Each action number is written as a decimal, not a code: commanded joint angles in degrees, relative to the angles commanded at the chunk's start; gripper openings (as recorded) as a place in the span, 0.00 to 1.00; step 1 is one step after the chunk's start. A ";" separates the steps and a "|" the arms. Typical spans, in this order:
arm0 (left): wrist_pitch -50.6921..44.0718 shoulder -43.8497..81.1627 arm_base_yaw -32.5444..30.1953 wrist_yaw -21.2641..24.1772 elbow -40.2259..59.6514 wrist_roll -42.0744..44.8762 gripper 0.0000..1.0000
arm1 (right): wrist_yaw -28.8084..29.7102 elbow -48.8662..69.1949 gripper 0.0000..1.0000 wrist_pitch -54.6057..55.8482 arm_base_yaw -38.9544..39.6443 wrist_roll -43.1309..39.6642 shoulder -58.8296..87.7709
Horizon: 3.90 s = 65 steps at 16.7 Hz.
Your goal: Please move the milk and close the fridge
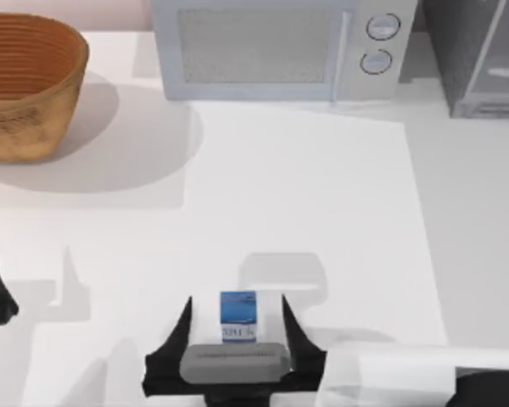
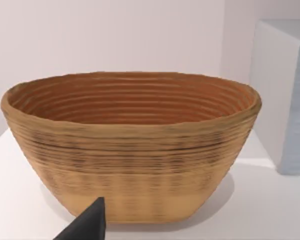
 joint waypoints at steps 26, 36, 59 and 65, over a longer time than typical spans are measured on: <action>0.00 0.00 0.00 0.00 0.00 0.00 1.00 | -2.01 0.75 0.00 0.22 -2.03 -0.56 0.41; 0.00 0.00 0.00 0.00 0.00 0.00 1.00 | -2.06 -0.94 0.00 -5.44 -1.85 -0.22 -6.59; 0.00 0.00 0.00 0.00 0.00 0.00 1.00 | -73.11 -26.39 0.00 -20.33 -73.60 -1.96 -50.65; 0.00 0.00 0.00 0.00 0.00 0.00 1.00 | -75.82 -28.23 0.00 -21.73 -76.34 -1.96 -52.73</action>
